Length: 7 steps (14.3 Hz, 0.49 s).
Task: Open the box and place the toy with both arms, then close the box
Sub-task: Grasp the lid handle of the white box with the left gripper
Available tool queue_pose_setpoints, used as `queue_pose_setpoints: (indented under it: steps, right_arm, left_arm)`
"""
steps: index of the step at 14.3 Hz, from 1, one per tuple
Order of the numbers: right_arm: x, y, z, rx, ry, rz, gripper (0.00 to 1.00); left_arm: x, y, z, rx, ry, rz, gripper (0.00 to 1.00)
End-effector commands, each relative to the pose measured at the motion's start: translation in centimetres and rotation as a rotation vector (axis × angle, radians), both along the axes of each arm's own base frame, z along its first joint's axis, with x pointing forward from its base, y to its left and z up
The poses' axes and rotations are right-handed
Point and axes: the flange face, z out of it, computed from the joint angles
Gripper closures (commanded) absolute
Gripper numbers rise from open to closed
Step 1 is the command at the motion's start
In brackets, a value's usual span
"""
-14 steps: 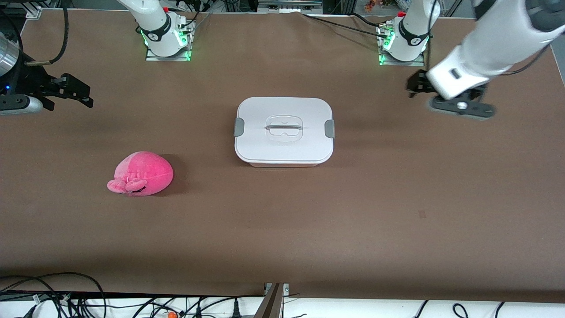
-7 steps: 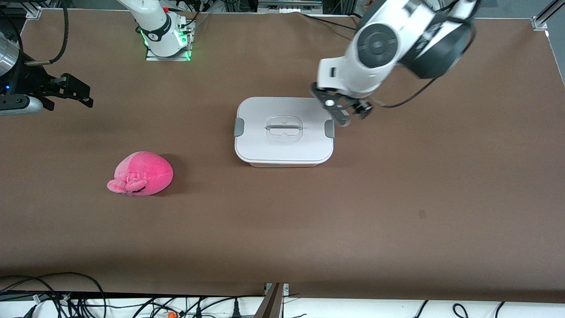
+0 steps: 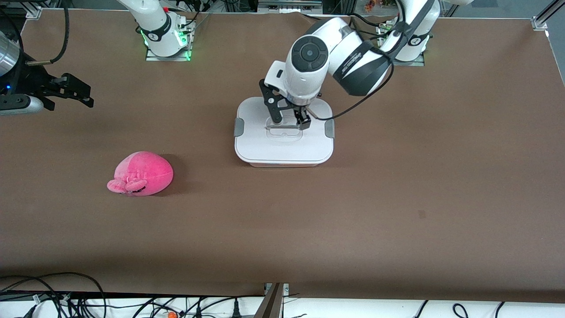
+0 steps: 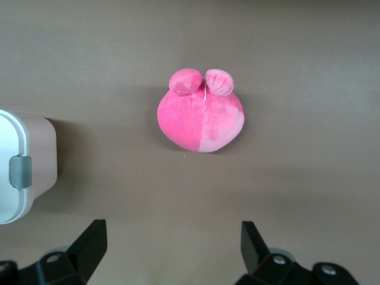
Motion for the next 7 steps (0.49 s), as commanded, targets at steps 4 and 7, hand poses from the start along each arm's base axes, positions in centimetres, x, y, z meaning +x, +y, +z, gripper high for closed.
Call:
queue_pose_setpoints:
  steps: [4,7]
  right_arm:
    - [1.9,-1.8,-1.7,-0.002,-0.003,-0.049,0.00]
    - [6.8,-3.4,-12.9,-0.013,0.132,-0.062,0.00]
  left_arm:
    - [1.4,-1.3,-4.7,-0.027,-0.028,-0.156,0.26]
    - [1.1,-1.2,-4.7,-0.025,-0.021,-0.201,0.94]
